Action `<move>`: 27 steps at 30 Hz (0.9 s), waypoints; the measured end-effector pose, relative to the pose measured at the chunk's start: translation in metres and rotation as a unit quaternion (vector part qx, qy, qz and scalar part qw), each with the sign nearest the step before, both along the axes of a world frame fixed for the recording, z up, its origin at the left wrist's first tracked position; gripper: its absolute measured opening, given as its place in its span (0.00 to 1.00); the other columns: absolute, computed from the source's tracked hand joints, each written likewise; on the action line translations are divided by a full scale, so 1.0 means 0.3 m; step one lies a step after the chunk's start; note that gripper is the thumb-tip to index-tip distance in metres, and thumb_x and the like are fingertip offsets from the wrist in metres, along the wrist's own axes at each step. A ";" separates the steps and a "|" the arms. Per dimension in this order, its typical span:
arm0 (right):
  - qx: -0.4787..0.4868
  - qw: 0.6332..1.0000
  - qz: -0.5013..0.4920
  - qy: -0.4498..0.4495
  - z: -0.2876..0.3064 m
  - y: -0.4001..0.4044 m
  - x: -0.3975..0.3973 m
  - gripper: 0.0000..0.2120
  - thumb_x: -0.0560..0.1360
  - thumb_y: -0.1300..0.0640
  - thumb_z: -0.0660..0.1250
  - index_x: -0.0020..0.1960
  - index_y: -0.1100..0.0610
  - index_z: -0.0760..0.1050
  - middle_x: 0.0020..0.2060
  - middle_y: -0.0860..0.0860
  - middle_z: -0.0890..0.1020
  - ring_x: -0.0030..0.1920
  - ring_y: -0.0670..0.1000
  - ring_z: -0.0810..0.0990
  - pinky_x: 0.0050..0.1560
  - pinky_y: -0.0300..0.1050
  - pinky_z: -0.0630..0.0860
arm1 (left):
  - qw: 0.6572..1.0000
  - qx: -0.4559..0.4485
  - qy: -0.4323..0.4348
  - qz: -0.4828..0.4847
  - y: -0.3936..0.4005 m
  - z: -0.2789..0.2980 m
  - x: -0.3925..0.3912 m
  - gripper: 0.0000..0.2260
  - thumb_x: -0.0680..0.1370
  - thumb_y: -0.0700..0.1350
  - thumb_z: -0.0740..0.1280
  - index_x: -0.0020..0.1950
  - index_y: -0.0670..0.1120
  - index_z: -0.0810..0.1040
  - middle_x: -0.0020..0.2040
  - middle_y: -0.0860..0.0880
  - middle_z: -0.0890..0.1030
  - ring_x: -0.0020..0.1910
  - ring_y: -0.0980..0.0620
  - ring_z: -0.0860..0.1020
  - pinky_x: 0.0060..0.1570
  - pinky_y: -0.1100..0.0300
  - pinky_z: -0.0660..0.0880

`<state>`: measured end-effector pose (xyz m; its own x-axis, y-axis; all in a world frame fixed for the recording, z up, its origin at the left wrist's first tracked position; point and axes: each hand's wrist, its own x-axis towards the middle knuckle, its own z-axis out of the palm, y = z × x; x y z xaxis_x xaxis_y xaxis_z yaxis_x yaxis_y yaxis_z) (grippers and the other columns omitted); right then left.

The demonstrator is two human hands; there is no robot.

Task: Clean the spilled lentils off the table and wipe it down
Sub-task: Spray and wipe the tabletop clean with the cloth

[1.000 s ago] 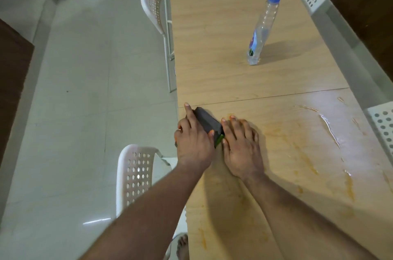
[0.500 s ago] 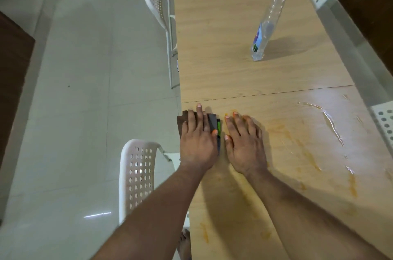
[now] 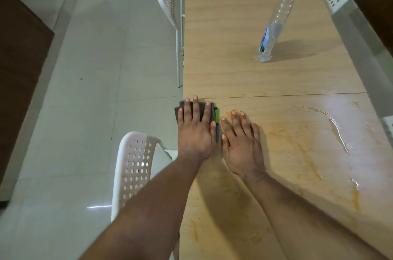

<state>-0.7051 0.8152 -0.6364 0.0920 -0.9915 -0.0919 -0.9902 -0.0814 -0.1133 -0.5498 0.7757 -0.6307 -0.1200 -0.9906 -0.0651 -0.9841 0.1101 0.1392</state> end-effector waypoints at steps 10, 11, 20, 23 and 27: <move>-0.020 1.000 0.002 -0.002 -0.020 0.003 0.004 0.29 0.86 0.43 0.44 0.85 0.49 0.55 0.85 0.54 0.53 0.85 0.57 0.45 0.83 0.62 0.51 | 1.000 0.008 0.003 -0.005 -0.065 -0.013 0.059 0.33 0.85 0.58 0.46 0.86 0.42 0.50 0.86 0.41 0.49 0.85 0.42 0.46 0.83 0.43 0.48; -0.019 1.000 0.003 -0.002 -0.022 0.001 0.003 0.29 0.86 0.43 0.45 0.85 0.49 0.55 0.85 0.54 0.54 0.85 0.57 0.45 0.83 0.62 0.51 | 1.000 0.018 0.003 0.010 -0.127 -0.009 0.067 0.34 0.85 0.59 0.46 0.86 0.41 0.49 0.86 0.40 0.49 0.85 0.42 0.46 0.83 0.43 0.48; -0.012 1.000 -0.003 0.004 -0.003 0.007 0.005 0.30 0.85 0.41 0.42 0.85 0.49 0.55 0.85 0.54 0.53 0.85 0.57 0.46 0.82 0.63 0.51 | 0.993 0.056 0.091 0.054 0.137 -0.011 0.085 0.33 0.86 0.65 0.48 0.87 0.50 0.52 0.86 0.45 0.36 0.84 0.35 0.39 0.83 0.41 0.47; -0.017 1.000 -0.003 0.005 -0.001 0.009 0.009 0.30 0.86 0.41 0.43 0.85 0.50 0.55 0.85 0.55 0.54 0.85 0.57 0.46 0.82 0.63 0.52 | 0.984 0.065 0.151 0.074 0.119 -0.027 0.115 0.32 0.85 0.67 0.51 0.86 0.54 0.55 0.86 0.49 0.34 0.84 0.37 0.49 0.80 0.42 0.58; -0.026 1.000 -0.002 0.013 -0.009 0.003 0.010 0.30 0.86 0.41 0.44 0.85 0.49 0.56 0.85 0.55 0.55 0.85 0.57 0.47 0.82 0.63 0.51 | 0.980 0.030 0.180 0.072 -0.107 -0.053 0.134 0.31 0.85 0.64 0.55 0.86 0.52 0.58 0.87 0.44 0.42 0.82 0.40 0.59 0.76 0.44 0.67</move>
